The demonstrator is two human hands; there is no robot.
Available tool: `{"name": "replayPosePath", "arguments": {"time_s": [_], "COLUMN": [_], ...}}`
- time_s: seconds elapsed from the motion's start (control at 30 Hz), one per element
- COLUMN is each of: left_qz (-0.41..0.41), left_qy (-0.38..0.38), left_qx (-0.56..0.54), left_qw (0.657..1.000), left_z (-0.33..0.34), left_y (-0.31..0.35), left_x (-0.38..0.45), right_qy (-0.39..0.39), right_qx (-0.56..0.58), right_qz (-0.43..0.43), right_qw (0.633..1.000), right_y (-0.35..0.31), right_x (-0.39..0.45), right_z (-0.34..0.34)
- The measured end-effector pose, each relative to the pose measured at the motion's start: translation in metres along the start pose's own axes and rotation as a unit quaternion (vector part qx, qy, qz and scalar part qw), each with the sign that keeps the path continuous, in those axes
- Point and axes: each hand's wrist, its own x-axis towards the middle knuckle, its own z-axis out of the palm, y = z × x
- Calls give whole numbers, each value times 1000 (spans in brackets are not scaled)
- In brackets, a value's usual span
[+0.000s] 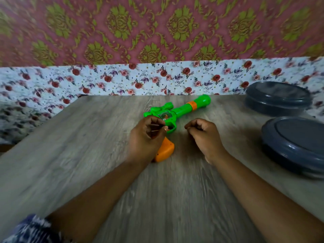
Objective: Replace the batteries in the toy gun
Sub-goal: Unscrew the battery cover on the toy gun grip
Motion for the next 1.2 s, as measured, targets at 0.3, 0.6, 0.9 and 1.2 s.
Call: {"name": "replayPosePath", "arguments": {"time_s": [0.3, 0.6, 0.9, 1.2], "left_qz": [14, 67, -78, -215], "left_qy": [-6, -44, -61, -170], "left_qx": [19, 81, 451, 506], "left_qw": [1000, 993, 887, 818], "left_z": [1, 7, -9, -3], "left_y": [0, -5, -4, 25], "left_x": [0, 1, 1, 16], "right_qy": [-44, -110, -11, 19], "right_qx": [89, 121, 306, 278], "right_qz": [10, 17, 84, 122], "right_qw": [995, 986, 948, 952], "right_y": [-7, -15, -9, -5], "right_x": [-12, -11, -3, 4], "right_z": [2, -1, -16, -7]}}
